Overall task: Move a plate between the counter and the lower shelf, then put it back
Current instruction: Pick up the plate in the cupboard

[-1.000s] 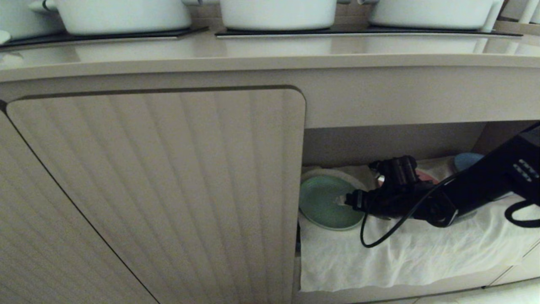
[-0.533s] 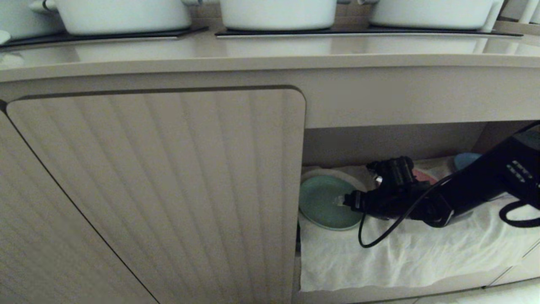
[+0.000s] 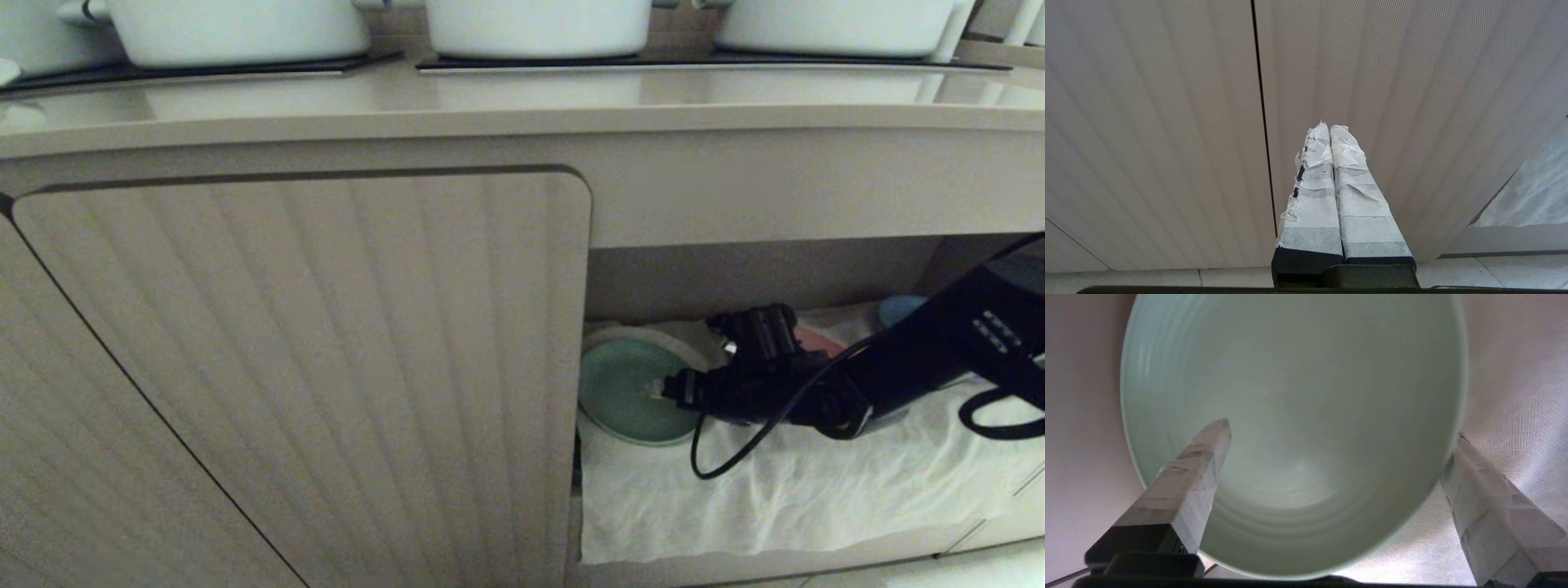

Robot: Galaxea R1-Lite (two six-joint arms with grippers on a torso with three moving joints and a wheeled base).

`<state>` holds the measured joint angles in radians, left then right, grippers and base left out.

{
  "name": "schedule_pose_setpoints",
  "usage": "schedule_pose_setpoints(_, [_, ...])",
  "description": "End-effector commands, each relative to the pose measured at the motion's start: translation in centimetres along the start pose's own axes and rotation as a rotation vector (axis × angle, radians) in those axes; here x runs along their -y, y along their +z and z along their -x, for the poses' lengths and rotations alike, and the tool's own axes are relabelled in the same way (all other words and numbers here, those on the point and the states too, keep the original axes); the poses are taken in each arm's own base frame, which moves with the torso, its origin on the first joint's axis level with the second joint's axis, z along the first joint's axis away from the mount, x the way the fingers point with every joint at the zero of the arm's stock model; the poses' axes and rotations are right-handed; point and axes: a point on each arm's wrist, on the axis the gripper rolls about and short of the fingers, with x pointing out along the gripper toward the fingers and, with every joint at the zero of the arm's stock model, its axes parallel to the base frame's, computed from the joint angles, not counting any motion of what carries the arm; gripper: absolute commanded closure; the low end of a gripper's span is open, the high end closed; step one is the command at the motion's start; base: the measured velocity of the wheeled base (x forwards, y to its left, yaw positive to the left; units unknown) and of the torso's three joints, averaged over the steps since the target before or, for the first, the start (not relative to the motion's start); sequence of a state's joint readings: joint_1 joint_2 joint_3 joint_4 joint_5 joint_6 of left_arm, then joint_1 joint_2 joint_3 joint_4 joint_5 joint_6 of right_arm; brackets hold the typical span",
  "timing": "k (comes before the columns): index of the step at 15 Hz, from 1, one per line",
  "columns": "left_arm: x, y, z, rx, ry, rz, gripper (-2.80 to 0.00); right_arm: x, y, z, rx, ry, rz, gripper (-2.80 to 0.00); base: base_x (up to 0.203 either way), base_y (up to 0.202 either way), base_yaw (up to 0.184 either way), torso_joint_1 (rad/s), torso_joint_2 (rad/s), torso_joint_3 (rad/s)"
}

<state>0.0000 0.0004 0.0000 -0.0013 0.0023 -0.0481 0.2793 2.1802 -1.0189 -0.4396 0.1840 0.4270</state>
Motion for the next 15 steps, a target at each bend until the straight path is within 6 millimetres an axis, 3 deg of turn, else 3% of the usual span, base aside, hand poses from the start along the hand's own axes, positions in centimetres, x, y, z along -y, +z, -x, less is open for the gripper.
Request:
schedule_pose_setpoints(1, [0.00,0.00,0.00,0.001,0.001,0.001,0.00,-0.11,-0.04,-0.36,-0.002,0.005,0.001,-2.80,0.000,0.000,0.000,0.000,0.00,0.000])
schedule_pose_setpoints(15, [0.00,0.00,0.00,0.001,0.001,0.001,0.00,-0.84,0.08,-0.85,-0.028,-0.035,0.010,-2.80,0.000,0.000,0.000,0.000,0.00,0.000])
